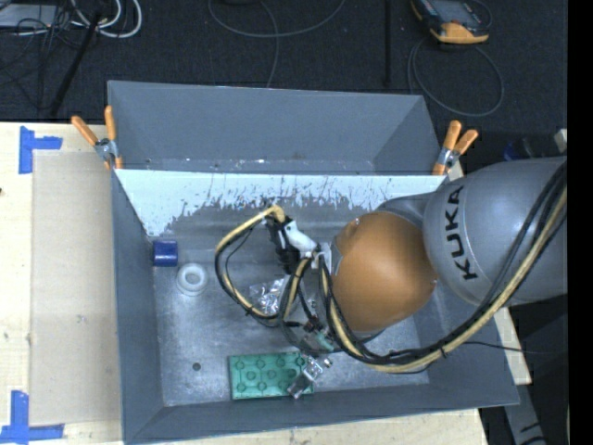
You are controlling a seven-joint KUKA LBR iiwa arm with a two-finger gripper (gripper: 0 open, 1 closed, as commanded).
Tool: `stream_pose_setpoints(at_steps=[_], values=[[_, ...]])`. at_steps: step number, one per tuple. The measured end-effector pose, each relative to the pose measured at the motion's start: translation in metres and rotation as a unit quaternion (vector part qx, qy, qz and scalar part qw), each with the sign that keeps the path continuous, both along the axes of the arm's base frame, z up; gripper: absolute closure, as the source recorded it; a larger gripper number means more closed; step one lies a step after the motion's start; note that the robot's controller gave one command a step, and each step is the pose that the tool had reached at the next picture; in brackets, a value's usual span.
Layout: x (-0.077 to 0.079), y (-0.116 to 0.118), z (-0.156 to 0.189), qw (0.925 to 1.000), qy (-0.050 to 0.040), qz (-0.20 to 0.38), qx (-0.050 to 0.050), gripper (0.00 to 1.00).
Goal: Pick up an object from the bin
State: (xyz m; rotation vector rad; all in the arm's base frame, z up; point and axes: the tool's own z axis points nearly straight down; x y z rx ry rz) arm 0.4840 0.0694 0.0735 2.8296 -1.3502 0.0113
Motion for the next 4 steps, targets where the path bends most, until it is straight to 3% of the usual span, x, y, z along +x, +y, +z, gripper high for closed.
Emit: stream_pose_setpoints(at_steps=[1,2,3,4], values=[[-0.002,0.003,0.001,1.0000,0.0015,0.000,0.004,1.00],[0.002,0.012,0.105,0.9999,-0.0001,-0.016,0.006,1.00],[-0.007,0.015,0.107,0.9999,0.0045,-0.012,0.005,1.00],[-0.015,0.016,0.134,0.9998,0.0027,-0.019,0.005,1.00]])
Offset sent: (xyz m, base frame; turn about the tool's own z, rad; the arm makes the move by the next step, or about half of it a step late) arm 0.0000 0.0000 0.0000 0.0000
